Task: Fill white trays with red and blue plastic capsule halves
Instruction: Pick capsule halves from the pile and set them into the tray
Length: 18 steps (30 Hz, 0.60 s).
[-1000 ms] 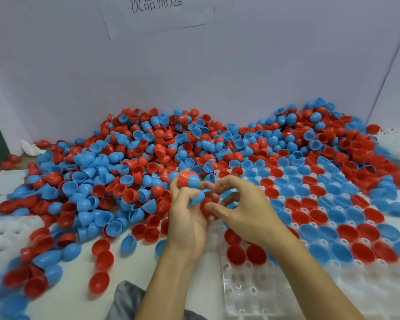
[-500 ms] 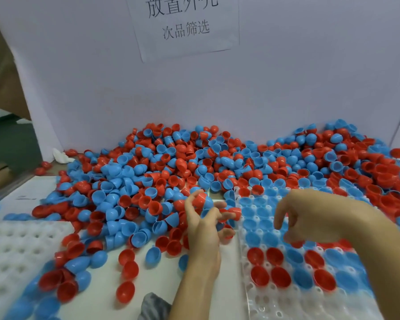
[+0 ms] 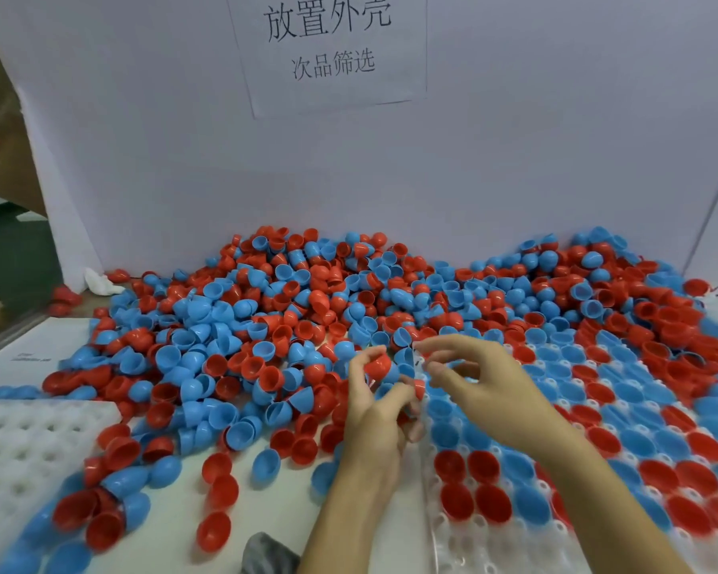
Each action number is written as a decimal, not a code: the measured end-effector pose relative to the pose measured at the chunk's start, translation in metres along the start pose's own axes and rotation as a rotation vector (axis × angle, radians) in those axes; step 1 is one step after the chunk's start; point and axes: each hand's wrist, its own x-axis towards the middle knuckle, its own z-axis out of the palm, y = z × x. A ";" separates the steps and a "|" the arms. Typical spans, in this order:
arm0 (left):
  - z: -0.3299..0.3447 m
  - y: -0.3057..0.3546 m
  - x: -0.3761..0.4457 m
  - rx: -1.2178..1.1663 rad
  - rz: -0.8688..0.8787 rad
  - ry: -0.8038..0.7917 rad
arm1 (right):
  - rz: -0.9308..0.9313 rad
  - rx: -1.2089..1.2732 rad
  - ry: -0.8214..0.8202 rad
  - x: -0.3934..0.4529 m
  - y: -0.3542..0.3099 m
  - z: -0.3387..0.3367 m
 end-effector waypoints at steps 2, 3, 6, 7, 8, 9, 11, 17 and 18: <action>0.002 0.001 0.000 0.009 -0.009 -0.036 | 0.013 0.098 0.050 -0.004 0.007 0.003; 0.003 0.001 0.000 0.035 -0.012 -0.042 | 0.015 0.139 0.064 -0.005 0.009 0.006; 0.002 -0.001 -0.001 0.232 0.048 -0.025 | -0.004 0.229 0.061 -0.005 0.013 0.013; 0.002 -0.002 -0.002 0.304 0.082 -0.032 | -0.012 0.245 0.060 -0.006 0.014 0.015; 0.001 -0.002 -0.003 0.361 0.113 -0.051 | -0.024 0.243 0.062 -0.006 0.015 0.016; 0.001 -0.001 -0.004 0.396 0.135 -0.079 | -0.040 0.224 0.063 -0.007 0.017 0.017; 0.001 -0.001 -0.006 0.453 0.171 -0.117 | -0.065 0.191 0.068 -0.008 0.019 0.016; -0.003 -0.003 -0.003 0.622 0.329 -0.181 | -0.084 0.204 0.077 -0.008 0.019 0.013; -0.004 -0.003 -0.003 0.639 0.337 -0.196 | -0.083 0.200 0.093 -0.008 0.019 0.014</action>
